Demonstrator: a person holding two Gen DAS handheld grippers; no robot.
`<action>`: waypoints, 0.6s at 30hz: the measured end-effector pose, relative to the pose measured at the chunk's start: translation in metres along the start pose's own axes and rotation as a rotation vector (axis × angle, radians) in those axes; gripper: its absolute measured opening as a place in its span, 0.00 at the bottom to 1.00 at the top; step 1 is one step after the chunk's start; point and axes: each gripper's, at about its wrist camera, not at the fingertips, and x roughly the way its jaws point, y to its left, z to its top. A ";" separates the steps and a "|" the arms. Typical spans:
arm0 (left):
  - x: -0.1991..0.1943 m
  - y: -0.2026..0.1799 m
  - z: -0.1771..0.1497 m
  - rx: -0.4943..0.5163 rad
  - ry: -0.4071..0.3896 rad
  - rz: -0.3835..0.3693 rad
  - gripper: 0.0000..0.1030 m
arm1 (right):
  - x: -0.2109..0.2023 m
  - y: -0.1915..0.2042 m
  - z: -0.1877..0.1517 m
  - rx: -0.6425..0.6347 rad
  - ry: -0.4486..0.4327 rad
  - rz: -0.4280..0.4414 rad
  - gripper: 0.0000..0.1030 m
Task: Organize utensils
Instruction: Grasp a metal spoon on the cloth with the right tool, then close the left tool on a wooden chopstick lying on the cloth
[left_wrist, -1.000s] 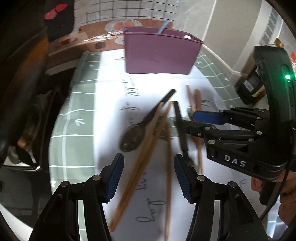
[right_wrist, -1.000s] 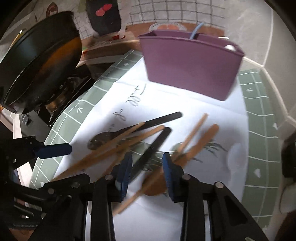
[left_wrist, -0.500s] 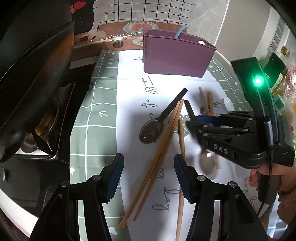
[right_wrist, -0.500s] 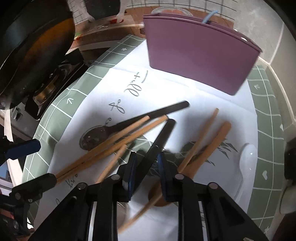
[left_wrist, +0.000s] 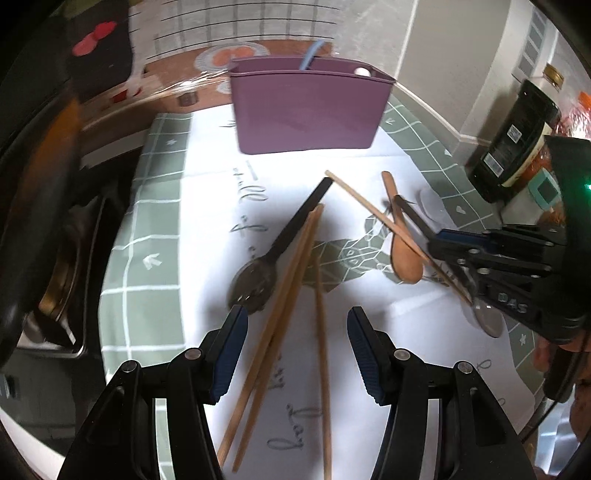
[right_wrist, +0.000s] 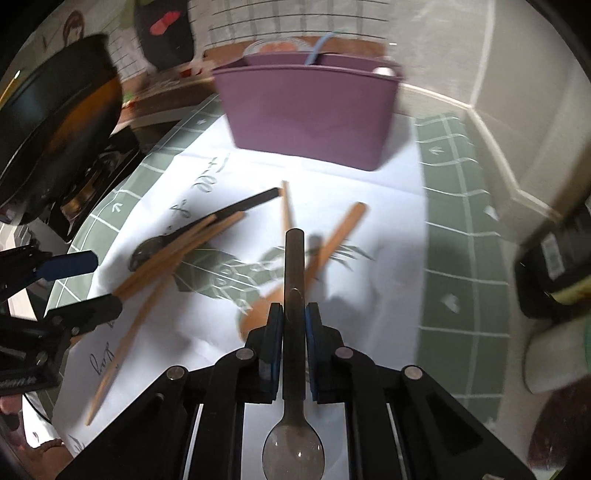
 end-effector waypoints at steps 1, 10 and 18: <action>0.003 -0.001 0.002 0.008 0.006 0.000 0.55 | -0.002 -0.004 -0.002 0.009 -0.001 -0.002 0.10; 0.036 -0.007 0.022 0.021 0.073 0.020 0.55 | -0.019 -0.028 -0.016 0.060 -0.025 -0.008 0.10; 0.053 0.002 0.027 -0.040 0.122 -0.006 0.32 | -0.027 -0.032 -0.016 0.072 -0.046 0.010 0.10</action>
